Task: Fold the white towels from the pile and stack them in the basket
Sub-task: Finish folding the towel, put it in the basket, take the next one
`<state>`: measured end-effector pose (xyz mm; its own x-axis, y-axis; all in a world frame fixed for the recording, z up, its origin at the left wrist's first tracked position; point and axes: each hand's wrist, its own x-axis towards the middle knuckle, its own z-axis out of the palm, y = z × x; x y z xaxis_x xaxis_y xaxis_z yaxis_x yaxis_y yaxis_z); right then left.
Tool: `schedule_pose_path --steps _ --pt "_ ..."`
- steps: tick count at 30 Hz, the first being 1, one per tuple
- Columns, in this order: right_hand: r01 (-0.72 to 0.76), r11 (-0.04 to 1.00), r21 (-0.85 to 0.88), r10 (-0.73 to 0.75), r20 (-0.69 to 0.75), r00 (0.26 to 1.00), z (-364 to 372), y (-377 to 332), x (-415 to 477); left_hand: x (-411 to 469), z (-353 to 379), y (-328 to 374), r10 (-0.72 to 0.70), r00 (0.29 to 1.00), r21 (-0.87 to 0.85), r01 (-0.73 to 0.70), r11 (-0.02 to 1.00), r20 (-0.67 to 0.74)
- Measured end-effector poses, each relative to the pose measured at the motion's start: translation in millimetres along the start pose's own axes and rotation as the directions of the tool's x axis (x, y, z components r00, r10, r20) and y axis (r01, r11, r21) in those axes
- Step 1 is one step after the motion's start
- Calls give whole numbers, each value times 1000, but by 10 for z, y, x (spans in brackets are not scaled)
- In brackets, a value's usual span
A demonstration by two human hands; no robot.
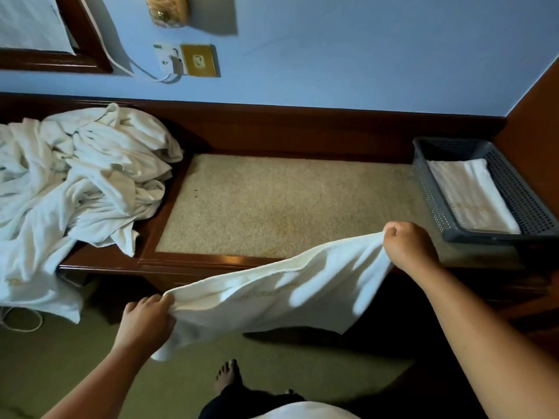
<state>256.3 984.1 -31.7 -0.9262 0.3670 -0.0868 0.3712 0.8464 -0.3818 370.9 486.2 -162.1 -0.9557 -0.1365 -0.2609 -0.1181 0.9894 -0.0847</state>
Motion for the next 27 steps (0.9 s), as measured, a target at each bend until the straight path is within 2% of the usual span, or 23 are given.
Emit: schedule_pose_path --steps 4,7,12,15,20,21,23,25,27 --pt "76 997 0 -76 49 996 148 -176 -138 122 -101 221 57 998 -17 -57 998 2" --pt "188 981 44 -192 122 974 310 -321 -323 145 -216 479 138 990 -174 -138 975 -15" --pt "293 926 240 -342 196 919 564 -464 -678 60 -489 1020 274 946 -477 -324 817 -173" --pt "351 894 281 -425 278 861 678 -521 -830 -52 -727 1283 348 895 -561 -446 697 -278" --pt "479 850 220 -517 531 672 625 -617 -1000 -179 -1181 1491 455 779 -591 -625 510 -432" --pt "490 849 198 -509 555 658 632 -646 -993 -199 -1245 1518 486 742 -576 -668 471 -462" --pt "531 829 176 -529 559 639 638 -712 -970 -237 -1341 1572 553 665 -543 -740 397 -502" --pt "625 760 179 -617 501 607 641 -725 -923 -263 -1367 1578 593 626 -529 -768 360 -506" --pt "665 730 157 -659 416 626 575 -687 -860 -238 -1286 1494 632 615 -451 -784 426 -471"
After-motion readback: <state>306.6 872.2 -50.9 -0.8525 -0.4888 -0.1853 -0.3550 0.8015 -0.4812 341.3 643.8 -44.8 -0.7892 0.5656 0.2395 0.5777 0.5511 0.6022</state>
